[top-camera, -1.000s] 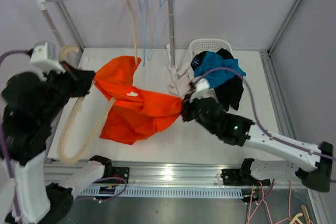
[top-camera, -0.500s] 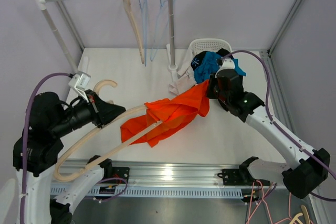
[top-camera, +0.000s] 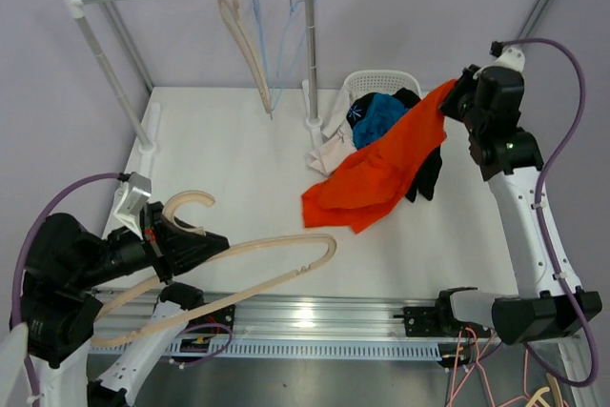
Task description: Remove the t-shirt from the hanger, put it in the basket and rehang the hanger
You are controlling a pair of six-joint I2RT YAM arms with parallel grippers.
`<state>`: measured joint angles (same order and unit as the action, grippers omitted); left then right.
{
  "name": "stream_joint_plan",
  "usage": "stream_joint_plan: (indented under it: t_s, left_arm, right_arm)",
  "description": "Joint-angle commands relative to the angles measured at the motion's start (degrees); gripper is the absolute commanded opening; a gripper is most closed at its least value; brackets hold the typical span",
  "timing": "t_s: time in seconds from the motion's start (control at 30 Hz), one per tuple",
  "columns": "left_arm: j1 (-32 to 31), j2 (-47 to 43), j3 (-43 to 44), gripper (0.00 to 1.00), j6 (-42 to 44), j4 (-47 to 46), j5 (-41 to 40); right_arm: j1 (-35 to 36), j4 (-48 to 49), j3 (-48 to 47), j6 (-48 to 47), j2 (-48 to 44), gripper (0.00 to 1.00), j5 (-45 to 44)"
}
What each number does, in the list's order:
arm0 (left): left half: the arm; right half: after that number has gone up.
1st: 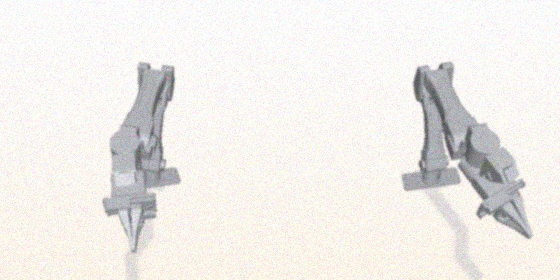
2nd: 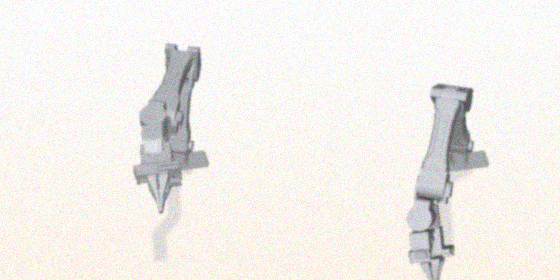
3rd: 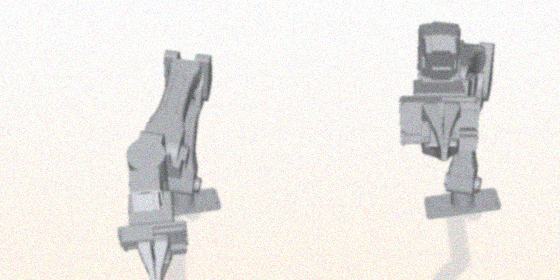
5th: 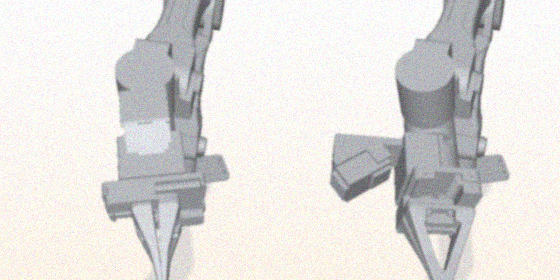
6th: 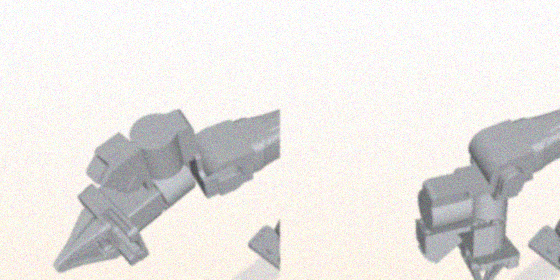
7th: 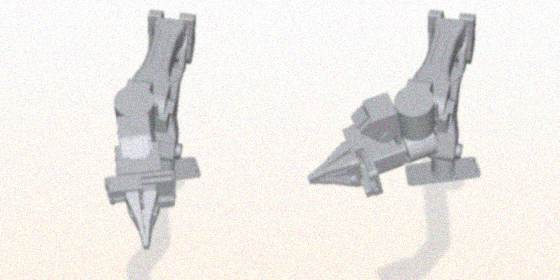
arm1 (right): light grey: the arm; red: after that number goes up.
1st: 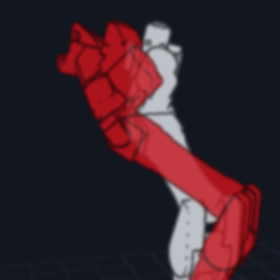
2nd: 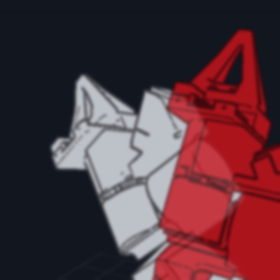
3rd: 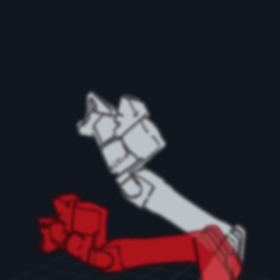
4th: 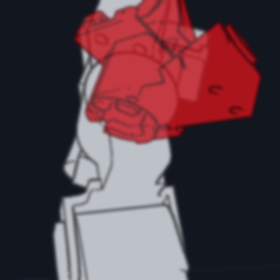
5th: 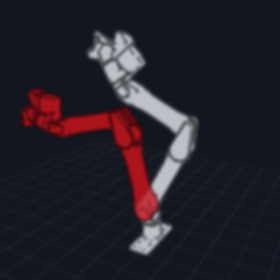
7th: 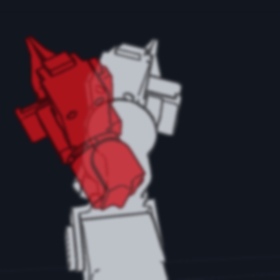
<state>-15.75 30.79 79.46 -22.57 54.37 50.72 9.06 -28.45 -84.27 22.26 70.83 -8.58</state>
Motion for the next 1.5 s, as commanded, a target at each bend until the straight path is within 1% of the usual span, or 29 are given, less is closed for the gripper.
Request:
stream_joint_plan:
  t_s: [0.0,0.03,0.1,0.13,0.17,0.3,0.33,0.47,0.5,0.57,0.67,0.77,0.8,0.9,0.93,1.0,1.07,1.1,1.13,1.17,1.23,1.27,1.3,1.33,1.37,1.47]
  left_arm:
    - [-0.2,-2.1,-1.8,0.00,3.0,-0.8,-3.1]
    - [-0.2,-2.4,-1.8,0.01,3.3,-1.2,-4.6]
    - [-0.2,-3.0,-2.3,0.01,3.6,-2.0,-8.4]
    - [-0.2,-2.9,-2.7,0.01,3.8,-2.8,-9.1]
    - [-0.2,-2.8,-3.2,0.01,3.7,-2.9,-10.2]
    - [-0.2,-1.7,-5.9,0.01,4.5,-3.0,-14.5]
    - [-0.2,-1.7,-6.3,0.01,4.8,-3.2,-16.8]
    - [-0.2,-1.5,-9.1,0.01,5.0,-5.1,-24.4]
    - [-0.2,-1.3,-9.2,0.01,4.9,-5.8,-25.9]
    - [-0.2,0.4,-9.5,0.01,4.9,-6.8,-28.2]
    - [0.0,2.3,-9.9,0.01,4.9,-8.6,-28.5]
    - [0.2,4.5,-10.5,0.01,5.1,-10.5,-28.4]
    - [0.4,5.1,-10.6,0.01,5.2,-10.9,-28.6]
    - [1.3,6.2,-11.3,0.01,5.7,-12.1,-28.7]
    - [1.7,6.5,-11.4,0.01,5.8,-12.3,-28.6]
    - [3.3,7.0,-11.7,0.01,6.1,-12.4,-28.3]
    - [5.5,7.9,-12.0,0.01,6.0,-13.0,-27.1]
    - [8.1,8.3,-12.3,0.01,5.7,-13.1,-26.3]
    - [9.4,9.5,-12.3,0.01,5.2,-13.2,-24.4]
    - [10.6,10.0,-12.6,0.01,3.8,-14.1,-23.2]
    - [14.3,11.5,-13.7,0.01,1.1,-15.6,-19.5]
    - [15.2,11.9,-14.1,0.01,0.4,-16.3,-19.1]
    - [16.9,12.3,-14.2,0.01,-0.2,-17.4,-19.1]
    - [17.8,12.5,-14.0,0.01,-1.1,-17.7,-20.0]
    - [17.9,12.8,-13.8,0.01,-1.6,-17.9,-21.4]
    - [18.5,12.6,-13.5,0.01,-3.9,-19.1,-25.4]
  right_arm:
    - [-1.5,4.4,-9.2,-1.5,3.1,0.00,6.5]
    - [-1.5,5.7,-11.3,-2.0,3.9,0.00,12.0]
    - [-1.5,9.8,-16.6,-2.0,6.1,0.00,15.4]
    - [-1.4,11.9,-17.5,-2.2,6.6,0.00,17.1]
    - [-1.5,16.4,-18.0,-2.3,7.0,0.00,19.2]
    - [-1.5,21.3,-23.5,-2.2,10.5,0.00,19.8]
    - [-1.5,22.5,-24.8,-2.3,11.3,0.00,20.2]
    - [-1.6,34.9,-26.9,-2.1,15.4,0.00,21.4]
    - [-1.5,36.3,-27.6,-2.0,16.4,0.00,21.8]
    - [-1.5,40.0,-30.1,-1.7,18.4,0.00,21.8]
    - [-1.6,44.4,-33.1,-0.9,22.9,0.00,22.3]
    - [-1.5,45.9,-39.5,0.0,28.6,0.00,23.7]
    - [-1.5,45.3,-44.4,0.3,32.3,0.00,24.0]
    - [-1.6,40.7,-53.4,0.4,38.2,0.00,24.9]
    - [-1.5,39.4,-58.2,0.4,41.4,0.00,25.0]
    - [-1.6,37.2,-60.3,0.3,43.5,0.00,24.9]
    - [-1.7,33.9,-60.0,0.1,44.7,0.00,24.2]
    - [-1.8,32.2,-59.4,-0.1,44.9,0.00,23.8]
    - [-2.0,30.2,-58.5,-0.3,44.9,0.00,23.9]
    - [-2.1,25.6,-55.0,-0.1,44.4,0.00,24.0]
    - [-2.3,22.7,-48.5,0.8,43.0,0.00,24.7]
    - [-2.3,21.5,-40.9,1.9,41.4,0.00,24.7]
    - [-2.3,20.5,-37.2,2.8,40.9,0.00,24.4]
    - [-2.5,18.2,-33.9,3.2,40.6,0.00,26.5]
    - [-2.4,16.8,-27.9,4.2,40.4,0.00,27.4]
    - [-2.1,11.8,-18.2,5.7,41.1,0.00,29.0]
